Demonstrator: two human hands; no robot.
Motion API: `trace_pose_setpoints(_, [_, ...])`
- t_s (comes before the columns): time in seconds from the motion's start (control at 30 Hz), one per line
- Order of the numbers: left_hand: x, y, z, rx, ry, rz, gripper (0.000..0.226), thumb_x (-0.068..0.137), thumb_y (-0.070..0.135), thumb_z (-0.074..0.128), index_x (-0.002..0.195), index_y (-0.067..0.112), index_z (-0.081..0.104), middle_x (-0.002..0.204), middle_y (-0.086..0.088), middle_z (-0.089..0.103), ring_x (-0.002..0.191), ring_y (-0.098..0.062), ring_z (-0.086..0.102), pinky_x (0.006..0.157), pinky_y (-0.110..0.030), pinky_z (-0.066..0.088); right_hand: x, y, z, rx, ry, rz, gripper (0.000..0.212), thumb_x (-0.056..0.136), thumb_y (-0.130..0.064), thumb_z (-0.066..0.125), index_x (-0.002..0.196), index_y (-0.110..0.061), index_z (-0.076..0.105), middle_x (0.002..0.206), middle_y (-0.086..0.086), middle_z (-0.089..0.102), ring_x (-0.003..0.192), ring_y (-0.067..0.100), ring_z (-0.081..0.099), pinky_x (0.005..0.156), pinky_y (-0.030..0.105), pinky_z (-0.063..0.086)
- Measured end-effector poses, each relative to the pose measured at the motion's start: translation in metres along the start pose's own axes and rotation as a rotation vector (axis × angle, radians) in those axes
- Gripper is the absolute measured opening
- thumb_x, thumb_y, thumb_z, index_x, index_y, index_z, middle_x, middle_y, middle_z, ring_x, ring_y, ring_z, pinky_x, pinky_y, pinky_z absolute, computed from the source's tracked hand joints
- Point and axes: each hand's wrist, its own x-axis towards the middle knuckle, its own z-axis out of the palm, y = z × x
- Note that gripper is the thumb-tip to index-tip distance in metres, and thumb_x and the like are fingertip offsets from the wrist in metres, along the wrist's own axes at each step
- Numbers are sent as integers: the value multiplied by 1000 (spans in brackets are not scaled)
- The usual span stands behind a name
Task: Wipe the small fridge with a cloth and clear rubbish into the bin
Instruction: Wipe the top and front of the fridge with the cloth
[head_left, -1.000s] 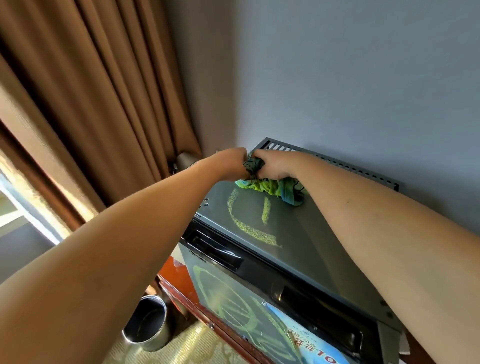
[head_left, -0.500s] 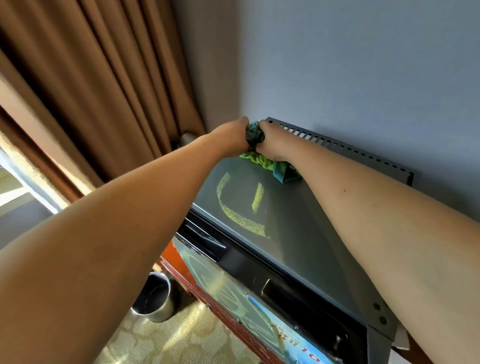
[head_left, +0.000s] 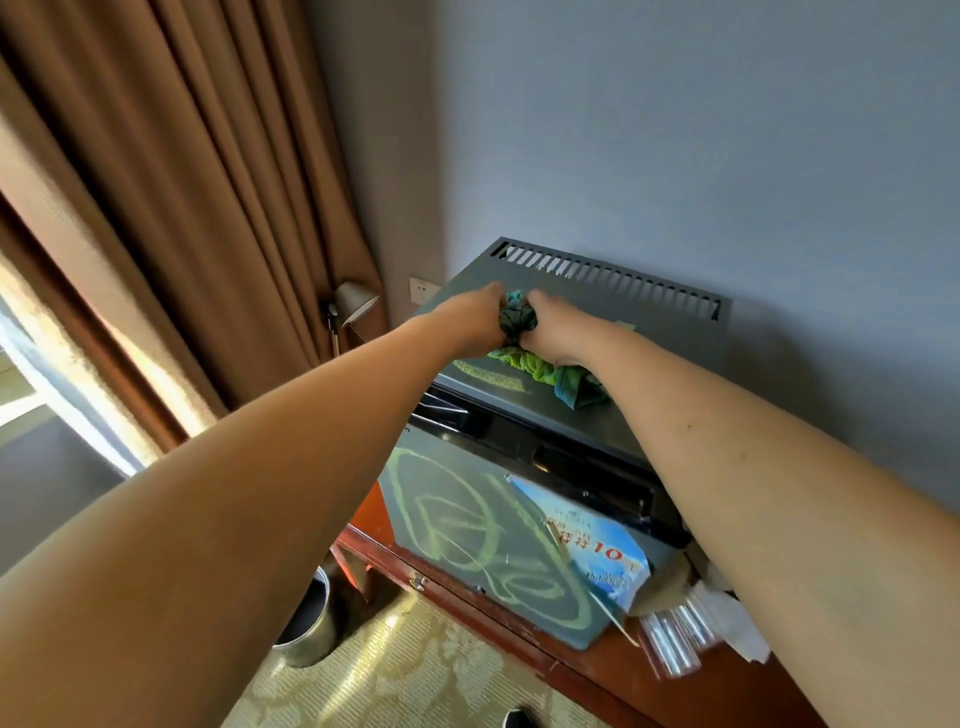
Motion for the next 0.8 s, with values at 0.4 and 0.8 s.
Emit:
trace_pose_setpoints(0.4, [-24, -2, 9, -25, -10, 97, 38, 94, 25, 64, 125, 11, 47, 76, 0, 52, 70, -19, 54, 57, -32, 39, -40, -6, 3, -28, -17, 29, 53, 96, -22, 55, 144, -16, 35, 120, 13, 53, 92, 27, 59, 66, 35, 46])
trace_pose_setpoints(0.8, [38, -8, 2, -55, 3, 22, 33, 95, 24, 59, 124, 11, 49, 78, -3, 57, 69, -22, 56, 60, -34, 44, 30, 8, -16, -12, -41, 8, 45, 94, -22, 57, 136, -17, 41, 116, 12, 56, 100, 29, 58, 70, 34, 44])
